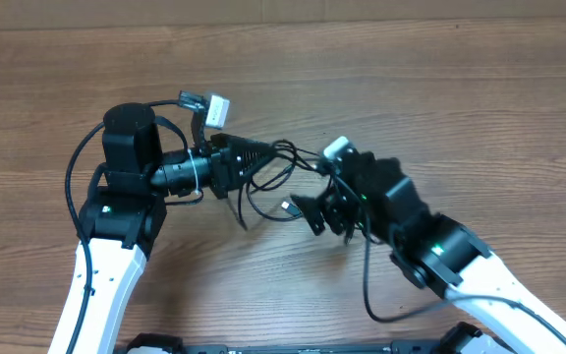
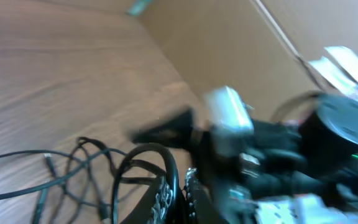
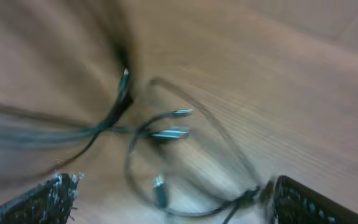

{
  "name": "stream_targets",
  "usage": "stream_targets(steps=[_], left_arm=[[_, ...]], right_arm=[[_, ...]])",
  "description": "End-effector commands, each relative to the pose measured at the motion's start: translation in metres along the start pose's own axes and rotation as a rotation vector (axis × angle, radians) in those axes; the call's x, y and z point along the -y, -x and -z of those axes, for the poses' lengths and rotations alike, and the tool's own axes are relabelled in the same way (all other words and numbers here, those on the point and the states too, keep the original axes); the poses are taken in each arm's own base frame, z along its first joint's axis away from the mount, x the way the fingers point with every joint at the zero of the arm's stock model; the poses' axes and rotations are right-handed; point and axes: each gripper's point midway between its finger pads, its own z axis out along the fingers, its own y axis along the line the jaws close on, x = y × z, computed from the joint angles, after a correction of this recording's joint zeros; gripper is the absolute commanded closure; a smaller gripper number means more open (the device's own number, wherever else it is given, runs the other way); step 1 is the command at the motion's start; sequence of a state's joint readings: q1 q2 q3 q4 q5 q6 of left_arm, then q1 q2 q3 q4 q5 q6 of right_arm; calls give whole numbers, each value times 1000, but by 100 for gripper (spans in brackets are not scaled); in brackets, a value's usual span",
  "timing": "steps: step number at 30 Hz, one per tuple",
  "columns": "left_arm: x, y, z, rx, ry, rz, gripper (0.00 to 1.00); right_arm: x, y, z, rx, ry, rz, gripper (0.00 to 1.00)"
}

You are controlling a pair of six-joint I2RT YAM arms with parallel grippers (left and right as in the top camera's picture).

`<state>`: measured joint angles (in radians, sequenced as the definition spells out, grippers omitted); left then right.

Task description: Untangle cables

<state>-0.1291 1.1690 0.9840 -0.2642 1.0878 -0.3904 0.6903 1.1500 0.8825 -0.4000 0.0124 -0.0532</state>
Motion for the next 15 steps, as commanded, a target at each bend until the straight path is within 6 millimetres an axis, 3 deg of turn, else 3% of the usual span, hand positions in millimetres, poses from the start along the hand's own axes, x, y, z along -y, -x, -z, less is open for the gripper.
stream_targets(steps=[1, 2, 3, 5, 7, 10, 15], left_arm=[[31, -3, 6, -39, -142, -55, 88], [32, -3, 6, -42, -148, -55, 88], [32, -3, 6, -43, -149, -54, 86], [29, -2, 6, -37, -134, -57, 80], [19, 0, 4, -20, -77, -43, 69], [-18, 2, 5, 22, 130, 23, 55], [-85, -14, 28, 69, 523, 251, 51]], right_arm=[[24, 18, -18, 53, -144, 85, 3], [23, 23, -22, 73, -144, 83, 12], [23, 27, -24, 90, -145, 82, 28], [23, 32, -27, 112, -146, 80, 72], [23, 34, -26, 121, -145, 67, 96], [23, 38, -21, 136, -143, 33, 96], [24, 35, -7, 128, -140, -14, 96]])
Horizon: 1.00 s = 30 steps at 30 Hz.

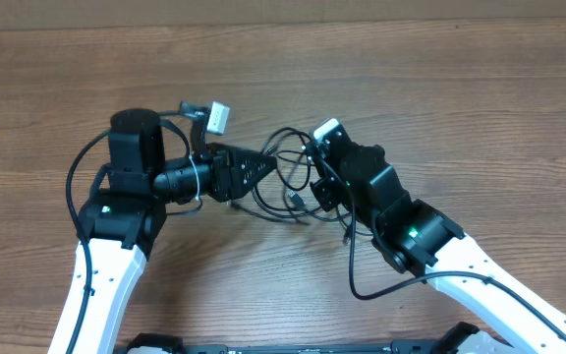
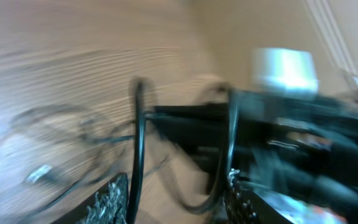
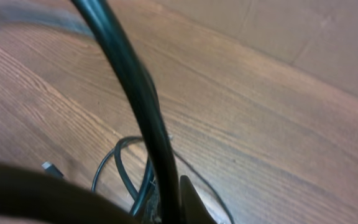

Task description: Untangle cables

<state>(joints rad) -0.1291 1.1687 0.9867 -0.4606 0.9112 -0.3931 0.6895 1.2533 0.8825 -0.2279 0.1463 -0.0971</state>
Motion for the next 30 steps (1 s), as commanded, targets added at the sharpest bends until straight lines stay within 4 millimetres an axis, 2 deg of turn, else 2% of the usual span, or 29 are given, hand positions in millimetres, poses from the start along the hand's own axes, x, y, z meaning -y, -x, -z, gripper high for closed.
stream_targets(steps=[1, 5, 10, 12, 14, 16, 18, 22, 23, 26, 30], left_arm=[[-60, 11, 17, 120, 368, 157, 50], [-81, 1, 26, 126, 489, 256, 50], [-84, 1, 28, 130, 507, 256, 52], [-85, 1, 29, 134, 515, 256, 49], [-86, 2, 29, 135, 519, 256, 45], [-86, 1, 29, 135, 518, 261, 36], [-86, 1, 28, 136, 518, 275, 25], [-90, -2, 26, 127, 524, 301, 9], [-92, -4, 25, 116, 528, 310, 1], [-93, -9, 21, 87, 515, 328, 0], [-91, -16, 10, 31, 457, 355, 0]], right_arm=[[4, 17, 20, 48, -7, -83, 96], [4, 5, 22, 1, -8, -169, 96], [4, -2, 23, -27, -11, -243, 96], [4, 2, 23, -12, -9, -254, 90], [4, 9, 25, 13, -7, -258, 82], [4, 16, 27, 27, -5, -261, 54], [5, 18, 28, 23, -5, -299, 33], [5, 12, 32, -20, -8, -404, 5], [5, 9, 35, -41, -13, -441, 0], [6, 11, 45, -59, -17, -455, 0], [10, 25, 70, -35, -13, -474, 0]])
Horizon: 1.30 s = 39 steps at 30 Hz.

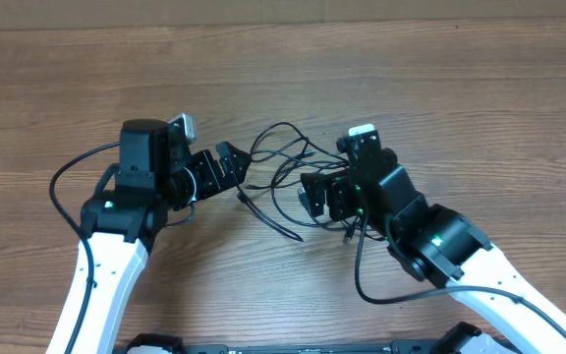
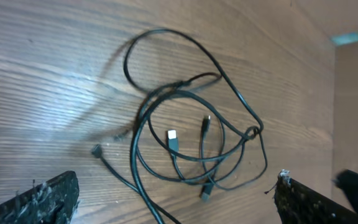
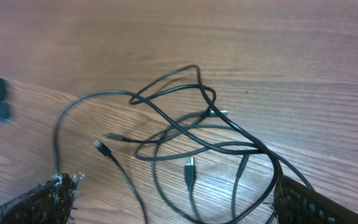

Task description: Untangle cables

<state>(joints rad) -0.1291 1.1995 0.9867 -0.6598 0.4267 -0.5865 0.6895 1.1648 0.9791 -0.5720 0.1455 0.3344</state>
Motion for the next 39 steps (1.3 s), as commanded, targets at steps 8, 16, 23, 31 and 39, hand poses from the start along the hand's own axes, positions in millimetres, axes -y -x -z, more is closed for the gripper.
stream_targets(steps=[8, 16, 23, 31, 39], left_arm=[[0, -18, -44, -151, -7, 8, 20], [19, -45, -109, -254, -56, -98, 90], [75, 26, -58, -86, -219, -272, 96], [167, 82, 70, 97, -387, -501, 96], [181, 67, 105, 84, -387, -563, 96]], right_arm=[[-2, 32, 79, 146, 62, -127, 0], [8, 8, 78, 52, 24, -246, 0], [7, -13, 65, -58, 14, -260, 0], [3, -4, 26, -53, -18, -140, 0], [-26, 57, 1, 185, 57, 253, 0]])
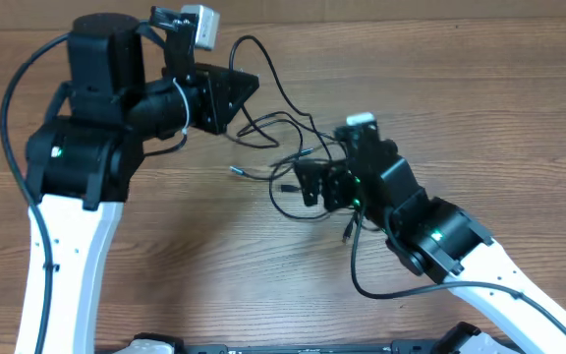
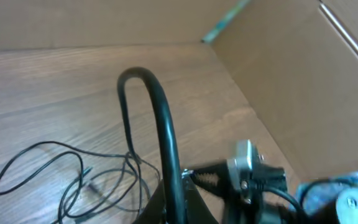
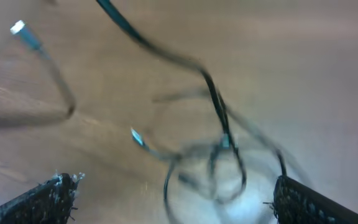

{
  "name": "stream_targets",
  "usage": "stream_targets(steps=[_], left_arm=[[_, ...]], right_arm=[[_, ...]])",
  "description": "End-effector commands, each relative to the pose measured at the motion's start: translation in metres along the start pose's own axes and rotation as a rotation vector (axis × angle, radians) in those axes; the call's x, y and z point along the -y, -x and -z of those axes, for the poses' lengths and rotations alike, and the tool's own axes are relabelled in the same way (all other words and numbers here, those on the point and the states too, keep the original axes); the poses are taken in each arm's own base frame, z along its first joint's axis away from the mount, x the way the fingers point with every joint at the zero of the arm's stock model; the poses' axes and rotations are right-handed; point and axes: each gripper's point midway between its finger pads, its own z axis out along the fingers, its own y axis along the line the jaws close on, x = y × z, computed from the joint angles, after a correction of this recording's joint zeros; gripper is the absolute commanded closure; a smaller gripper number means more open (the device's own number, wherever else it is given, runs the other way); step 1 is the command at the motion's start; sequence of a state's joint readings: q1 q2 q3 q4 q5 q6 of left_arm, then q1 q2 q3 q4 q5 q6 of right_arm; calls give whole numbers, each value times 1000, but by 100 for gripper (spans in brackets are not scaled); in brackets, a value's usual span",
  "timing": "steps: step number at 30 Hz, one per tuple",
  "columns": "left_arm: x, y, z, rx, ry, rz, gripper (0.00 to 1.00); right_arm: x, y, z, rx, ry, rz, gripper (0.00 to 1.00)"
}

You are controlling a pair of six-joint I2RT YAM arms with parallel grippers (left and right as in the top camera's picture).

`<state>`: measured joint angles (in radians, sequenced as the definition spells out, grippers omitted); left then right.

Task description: Untangle cables

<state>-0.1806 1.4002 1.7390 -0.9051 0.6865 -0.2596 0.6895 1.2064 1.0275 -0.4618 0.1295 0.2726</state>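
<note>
Thin black cables with small plugs lie tangled (image 1: 298, 162) on the wooden table. One black cable (image 1: 254, 51) rises out of the tangle in an arch and runs into my left gripper (image 1: 242, 87), which is shut on it well above the table. In the left wrist view this cable (image 2: 160, 124) crosses close to the camera and my left gripper (image 2: 176, 202) pinches it, with the tangle (image 2: 73, 177) below. My right gripper (image 1: 310, 187) stands open at the tangle's right side. The right wrist view is blurred: my right gripper (image 3: 176, 199) is spread wide over the cables (image 3: 219, 162).
The table (image 1: 480, 108) is brown wood with a cardboard wall (image 2: 278, 74) along its far edge. A loose plug end (image 1: 234, 170) lies left of the tangle. My right arm's own black cable (image 1: 357, 275) hangs in a loop near the front.
My left gripper, open and low beside the tangle before, is now shut on a black cable and raised high at the back left. The right gripper stays open by the tangle.
First both grippers were close together at the tangle, then cables ran right across both wrist views. After that both grippers were open and apart with the tangle lying loose on the table. Now the left one holds one cable lifted from it.
</note>
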Motion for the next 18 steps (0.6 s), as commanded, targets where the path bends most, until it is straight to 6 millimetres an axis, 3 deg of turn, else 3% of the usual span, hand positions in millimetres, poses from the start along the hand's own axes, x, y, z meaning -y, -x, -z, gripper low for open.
stream_targets(steps=[1, 7, 12, 14, 18], left_arm=[[4, -4, -1, -23, -22, -42, 96], [24, -8, 2, -43, -137, -86, 96], [29, -11, 3, -55, -166, -95, 96], [28, -13, 3, -60, -164, -103, 96], [28, -16, 3, -70, -162, -99, 96]], right_arm=[[-9, 28, -2, 101, 11, 227, 0], [-14, 33, -36, 131, 12, 320, 0], [-21, 44, -59, 196, 17, 385, 10], [-23, 50, -59, 224, 17, 404, 21], [-16, 58, -59, 249, 2, 399, 59]])
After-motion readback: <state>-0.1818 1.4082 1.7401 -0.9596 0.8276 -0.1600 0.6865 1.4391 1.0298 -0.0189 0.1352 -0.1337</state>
